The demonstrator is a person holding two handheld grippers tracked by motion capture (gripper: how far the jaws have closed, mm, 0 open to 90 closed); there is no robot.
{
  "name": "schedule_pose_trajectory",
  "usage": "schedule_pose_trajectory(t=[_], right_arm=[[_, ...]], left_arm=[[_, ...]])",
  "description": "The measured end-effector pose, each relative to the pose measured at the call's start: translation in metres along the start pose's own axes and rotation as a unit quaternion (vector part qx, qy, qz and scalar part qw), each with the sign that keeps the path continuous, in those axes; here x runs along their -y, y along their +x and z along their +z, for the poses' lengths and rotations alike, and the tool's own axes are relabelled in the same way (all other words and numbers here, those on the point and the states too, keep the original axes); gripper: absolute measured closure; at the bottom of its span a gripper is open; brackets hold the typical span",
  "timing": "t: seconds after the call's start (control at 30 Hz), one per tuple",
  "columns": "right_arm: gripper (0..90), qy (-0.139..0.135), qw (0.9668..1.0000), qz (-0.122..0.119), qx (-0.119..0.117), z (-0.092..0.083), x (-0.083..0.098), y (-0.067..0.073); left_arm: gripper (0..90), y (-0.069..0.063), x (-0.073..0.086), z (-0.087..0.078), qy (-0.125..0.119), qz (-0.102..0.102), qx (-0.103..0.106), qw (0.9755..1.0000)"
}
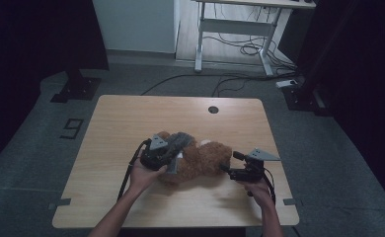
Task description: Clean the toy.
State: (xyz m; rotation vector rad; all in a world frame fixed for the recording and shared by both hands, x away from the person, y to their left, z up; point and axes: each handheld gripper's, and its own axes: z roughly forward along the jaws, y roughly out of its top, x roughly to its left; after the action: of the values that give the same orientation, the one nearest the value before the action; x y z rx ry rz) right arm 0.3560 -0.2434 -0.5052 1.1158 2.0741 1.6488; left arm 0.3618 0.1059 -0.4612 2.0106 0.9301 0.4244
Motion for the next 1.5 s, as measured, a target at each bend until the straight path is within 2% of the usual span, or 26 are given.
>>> schedule_pose_trajectory(t=[0.1,0.2,0.33,0.4,0.5,0.57,0.6,0.67,0.73,0.77,0.83,0.97,1.1,1.13,1.2,1.27,1.37,1.5], right_arm=[[12.2,-0.001,0.9999,-0.01,0.003,0.002,-0.012,0.006],[10.1,0.009,0.9998,-0.015,0.005,0.009,-0.025,0.01],[4.1,0.051,0.9983,-0.023,0.011,0.022,-0.035,0.011],[0.0,0.082,0.9965,-0.018,0.008,0.029,-0.033,0.009],[0.0,0.107,0.9943,-0.001,-0.006,0.031,-0.022,0.005],[0.0,0.119,0.9928,0.009,-0.012,0.031,-0.014,0.003],[0.9,0.126,0.9918,0.015,-0.018,0.031,-0.009,0.002],[11.0,0.133,0.9899,0.023,-0.043,0.03,0.002,0.002],[20.6,0.128,0.9906,0.022,-0.045,0.028,0.008,0.003],[28.7,0.118,0.992,0.022,-0.04,0.026,0.012,0.005],[37.1,0.113,0.9928,0.023,-0.031,0.025,0.014,0.006],[49.3,0.094,0.9955,0.01,0.004,0.026,0.016,0.01],[53.0,0.074,0.9962,-0.002,0.047,0.027,0.013,0.007],[53.5,0.062,0.9957,-0.002,0.068,0.028,0.012,0.005],[53.9,0.047,0.9948,0.003,0.091,0.032,0.011,0.0],[53.9,0.035,0.994,0.013,0.103,0.036,0.009,-0.006],[53.2,0.029,0.9944,0.021,0.1,0.039,0.008,-0.012],[51.3,0.017,0.9955,0.009,0.093,0.038,0.011,-0.011]], left_arm=[[77.0,-0.006,0.003,-0.006,-0.001,0.007,0.004,1.0],[77.0,-0.01,0.008,-0.011,-0.006,0.01,0.011,0.9999],[76.9,-0.014,0.014,-0.017,-0.009,0.006,0.03,0.9995],[76.8,-0.015,0.018,-0.021,-0.01,0.001,0.046,0.9989],[76.5,-0.017,0.024,-0.027,-0.013,-0.009,0.071,0.9973],[76.3,-0.02,0.028,-0.03,-0.015,-0.011,0.079,0.9967],[76.3,-0.021,0.03,-0.03,-0.018,-0.012,0.082,0.9964],[76.3,-0.026,0.035,-0.032,-0.018,-0.009,0.081,0.9965],[76.3,-0.03,0.038,-0.032,-0.022,0.0,0.073,0.9971],[76.4,-0.031,0.039,-0.032,-0.023,0.0,0.071,0.9972],[76.4,-0.03,0.038,-0.029,-0.024,-0.006,0.07,0.9973],[76.6,-0.027,0.032,-0.018,-0.029,-0.011,0.059,0.9978],[76.7,-0.025,0.021,-0.002,-0.034,0.002,0.042,0.9986],[76.8,-0.025,0.018,0.002,-0.034,0.007,0.035,0.9988],[76.8,-0.025,0.009,0.015,-0.035,0.028,0.009,0.999],[76.7,-0.019,0.0,0.025,-0.029,0.03,-0.002,0.9991],[76.7,-0.009,-0.007,0.03,-0.021,0.019,0.004,0.9996],[76.7,-0.009,0.001,0.023,-0.025,0.016,0.014,0.9995]])
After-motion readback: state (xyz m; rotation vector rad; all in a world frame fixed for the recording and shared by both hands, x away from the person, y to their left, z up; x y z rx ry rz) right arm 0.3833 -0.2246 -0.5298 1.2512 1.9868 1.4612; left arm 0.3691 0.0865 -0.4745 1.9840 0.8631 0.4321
